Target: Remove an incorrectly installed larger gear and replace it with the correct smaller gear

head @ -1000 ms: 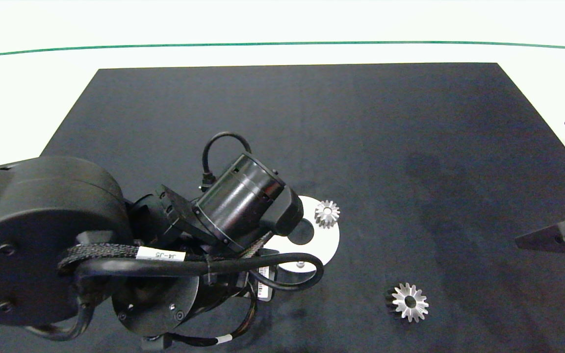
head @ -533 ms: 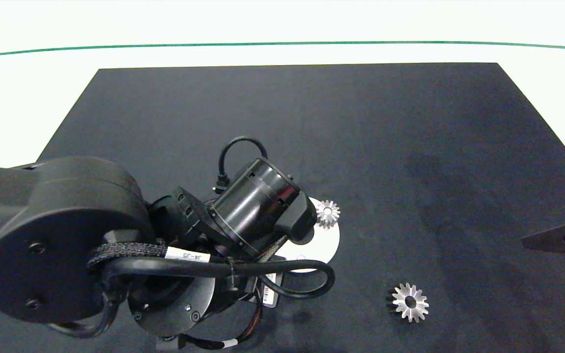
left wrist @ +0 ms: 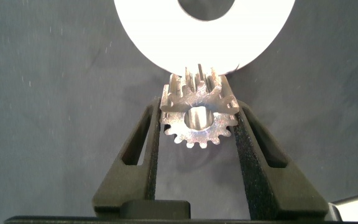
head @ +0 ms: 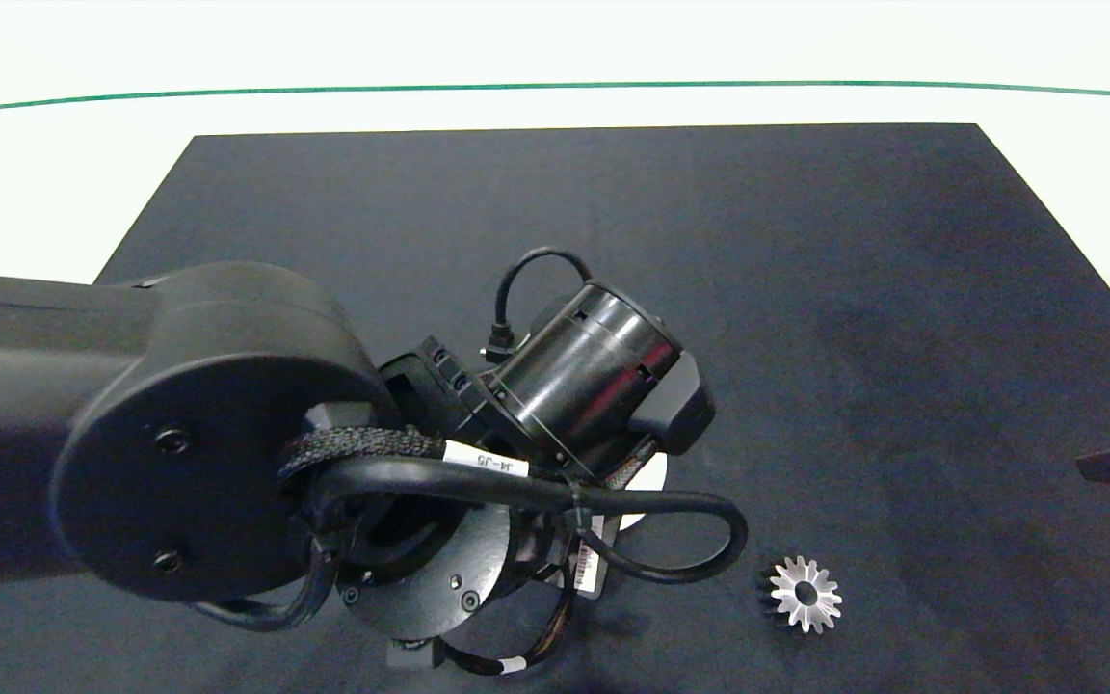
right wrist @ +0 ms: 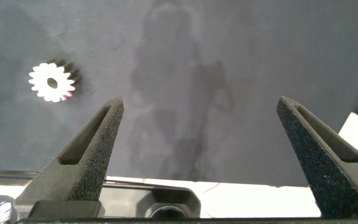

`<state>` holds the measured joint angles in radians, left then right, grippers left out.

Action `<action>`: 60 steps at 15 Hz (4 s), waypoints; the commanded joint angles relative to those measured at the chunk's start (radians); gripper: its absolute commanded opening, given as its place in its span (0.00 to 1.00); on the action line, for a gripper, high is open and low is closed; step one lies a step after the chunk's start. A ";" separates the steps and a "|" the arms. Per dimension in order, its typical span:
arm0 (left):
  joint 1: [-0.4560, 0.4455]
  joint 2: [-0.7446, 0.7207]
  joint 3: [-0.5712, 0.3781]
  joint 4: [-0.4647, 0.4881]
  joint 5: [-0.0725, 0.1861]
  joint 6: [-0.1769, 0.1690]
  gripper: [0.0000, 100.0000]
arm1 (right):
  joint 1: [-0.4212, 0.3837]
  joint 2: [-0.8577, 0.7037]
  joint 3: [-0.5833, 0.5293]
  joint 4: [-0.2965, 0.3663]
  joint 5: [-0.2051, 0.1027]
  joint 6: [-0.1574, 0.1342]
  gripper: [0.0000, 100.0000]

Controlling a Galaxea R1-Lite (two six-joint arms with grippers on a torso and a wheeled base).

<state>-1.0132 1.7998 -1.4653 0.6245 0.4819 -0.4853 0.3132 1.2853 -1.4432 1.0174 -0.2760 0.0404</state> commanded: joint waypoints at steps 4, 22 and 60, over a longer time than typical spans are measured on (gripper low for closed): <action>0.008 0.044 -0.064 0.009 0.003 0.059 0.16 | -0.065 -0.003 0.000 0.006 0.011 -0.027 1.00; -0.005 0.151 -0.116 0.011 0.004 0.067 0.16 | -0.066 -0.003 0.000 0.006 0.027 -0.037 1.00; 0.341 -0.379 -0.056 0.439 0.004 -0.220 1.00 | -0.045 0.045 0.038 -0.046 0.060 -0.028 1.00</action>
<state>-0.7057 1.4462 -1.5289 1.0540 0.4830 -0.6936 0.2549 1.3215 -1.4177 0.9687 -0.2155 0.0123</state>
